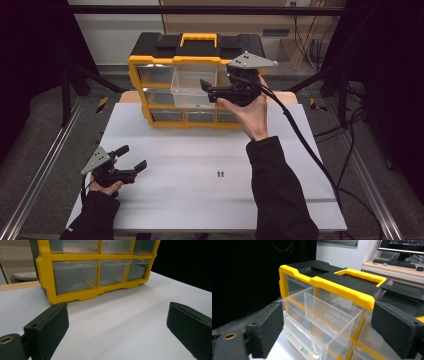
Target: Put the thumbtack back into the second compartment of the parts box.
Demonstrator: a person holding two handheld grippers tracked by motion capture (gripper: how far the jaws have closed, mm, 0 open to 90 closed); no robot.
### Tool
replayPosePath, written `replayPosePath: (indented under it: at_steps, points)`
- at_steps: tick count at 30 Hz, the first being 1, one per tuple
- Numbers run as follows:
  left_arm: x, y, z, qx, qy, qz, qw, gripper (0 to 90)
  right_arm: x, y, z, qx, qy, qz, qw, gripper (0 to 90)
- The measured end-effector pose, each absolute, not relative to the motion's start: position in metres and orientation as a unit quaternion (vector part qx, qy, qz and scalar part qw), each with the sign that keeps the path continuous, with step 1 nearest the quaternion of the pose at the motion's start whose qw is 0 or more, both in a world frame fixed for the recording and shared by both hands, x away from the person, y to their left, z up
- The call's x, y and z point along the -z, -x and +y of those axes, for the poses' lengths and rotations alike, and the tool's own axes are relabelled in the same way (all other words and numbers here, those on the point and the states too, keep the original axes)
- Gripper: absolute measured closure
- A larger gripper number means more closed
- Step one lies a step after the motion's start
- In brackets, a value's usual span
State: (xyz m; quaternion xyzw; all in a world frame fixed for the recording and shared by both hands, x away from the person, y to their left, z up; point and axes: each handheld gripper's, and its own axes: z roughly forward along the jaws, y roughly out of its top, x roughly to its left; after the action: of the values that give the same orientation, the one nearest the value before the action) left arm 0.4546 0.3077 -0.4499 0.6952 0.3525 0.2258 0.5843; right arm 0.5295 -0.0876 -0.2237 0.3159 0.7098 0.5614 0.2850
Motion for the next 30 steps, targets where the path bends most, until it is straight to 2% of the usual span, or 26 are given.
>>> replayPosePath:
  at_steps: [12, 30]
  points:
    - [0.450, -0.455, 0.307, -0.226, -0.697, 0.353, 0.582, 3.3, 0.255, -0.503, -0.114, -0.560, -0.323, 0.711, 0.276, 5.5]
    - [0.450, -0.455, 0.306, -0.227, -0.698, 0.352, 0.581, 3.2, 0.338, -0.487, -0.134, -0.531, -0.364, 0.728, 0.234, 4.9]
